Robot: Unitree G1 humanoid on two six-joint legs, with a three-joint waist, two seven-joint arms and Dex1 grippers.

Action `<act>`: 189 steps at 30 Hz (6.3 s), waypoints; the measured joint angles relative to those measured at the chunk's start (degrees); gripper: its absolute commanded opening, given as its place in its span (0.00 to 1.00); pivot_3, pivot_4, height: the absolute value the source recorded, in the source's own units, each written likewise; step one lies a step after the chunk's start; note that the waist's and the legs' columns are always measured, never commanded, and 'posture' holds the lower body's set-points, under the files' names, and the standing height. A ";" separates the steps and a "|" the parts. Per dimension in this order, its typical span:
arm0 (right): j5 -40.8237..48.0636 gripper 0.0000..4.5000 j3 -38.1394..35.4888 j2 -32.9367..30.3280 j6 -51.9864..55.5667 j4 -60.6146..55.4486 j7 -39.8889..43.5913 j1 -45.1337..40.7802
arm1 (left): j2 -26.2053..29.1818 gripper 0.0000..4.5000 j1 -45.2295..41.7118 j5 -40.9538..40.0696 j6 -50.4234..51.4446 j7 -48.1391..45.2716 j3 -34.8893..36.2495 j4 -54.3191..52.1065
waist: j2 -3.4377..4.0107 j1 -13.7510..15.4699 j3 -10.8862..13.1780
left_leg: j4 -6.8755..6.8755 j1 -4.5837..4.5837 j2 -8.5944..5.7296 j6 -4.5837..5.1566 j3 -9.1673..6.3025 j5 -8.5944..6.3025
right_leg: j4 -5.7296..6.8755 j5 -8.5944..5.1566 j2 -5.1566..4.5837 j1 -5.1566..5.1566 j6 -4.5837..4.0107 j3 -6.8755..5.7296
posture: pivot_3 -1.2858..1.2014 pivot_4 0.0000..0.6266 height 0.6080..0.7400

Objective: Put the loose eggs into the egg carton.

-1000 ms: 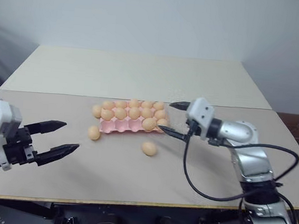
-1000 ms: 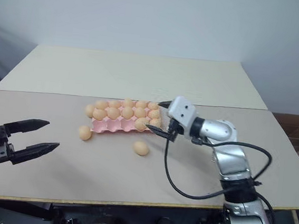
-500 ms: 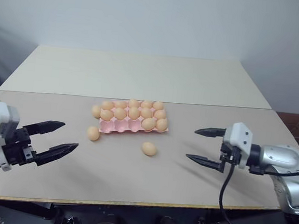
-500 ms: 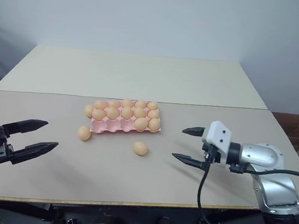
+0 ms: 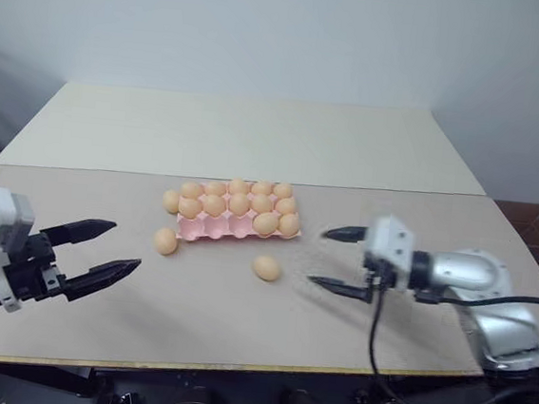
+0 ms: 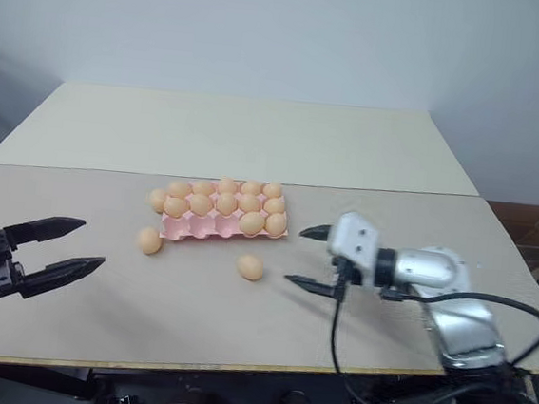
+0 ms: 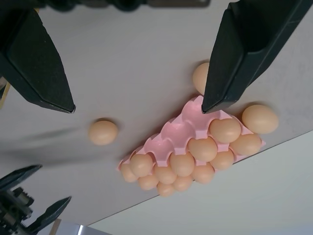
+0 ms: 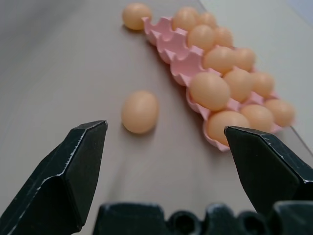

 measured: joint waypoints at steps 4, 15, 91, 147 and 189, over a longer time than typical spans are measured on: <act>-7.83 0.99 8.40 5.10 1.54 4.00 -4.70 -3.13 | 0.05 1.00 -0.29 0.02 0.00 0.10 -0.04 0.01 | -0.01 0.02 -0.01 | 0.02 -0.06 -0.02 0.00 0.01 0.00 | 0.01 0.02 -0.02 -0.05 -0.01 0.01 | 0.52 0.24 1.00; -17.03 0.57 16.77 13.79 6.94 9.27 -10.89 -6.16 | 0.08 1.00 -0.50 0.05 0.01 0.02 -0.07 0.02 | -0.10 0.08 -0.06 | 0.03 -0.09 -0.01 0.00 0.00 0.00 | 0.07 0.05 -0.01 -0.10 0.03 -0.01 | 0.52 0.24 1.00; 12.11 0.99 -17.37 -3.75 5.05 1.60 3.02 1.63 | -4.05 1.00 4.29 2.32 0.92 8.40 -1.18 -2.50 | -0.24 0.11 -0.15 | 0.02 -0.18 0.01 0.00 0.14 0.01 | 0.15 0.13 0.06 -0.34 0.09 0.19 | 0.52 0.24 1.00; 17.86 1.00 -16.11 -5.27 5.01 -3.03 5.94 1.83 | -8.13 0.30 -32.76 17.29 13.95 25.18 -34.01 3.51 | -0.36 1.56 -0.21 | 0.12 0.07 -0.12 0.01 -0.03 0.01 | -0.03 0.30 -0.02 0.26 0.36 0.05 | 0.52 0.24 1.00; 18.65 1.00 -15.18 -4.60 3.70 -0.79 6.80 0.40 | -10.11 0.99 -2.77 15.26 -3.00 8.08 -2.75 -1.69 | -0.37 0.70 -0.22 | 0.12 0.03 -0.03 0.01 -0.01 0.00 | -0.10 0.16 -0.06 0.19 0.13 0.01 | 0.52 0.24 1.00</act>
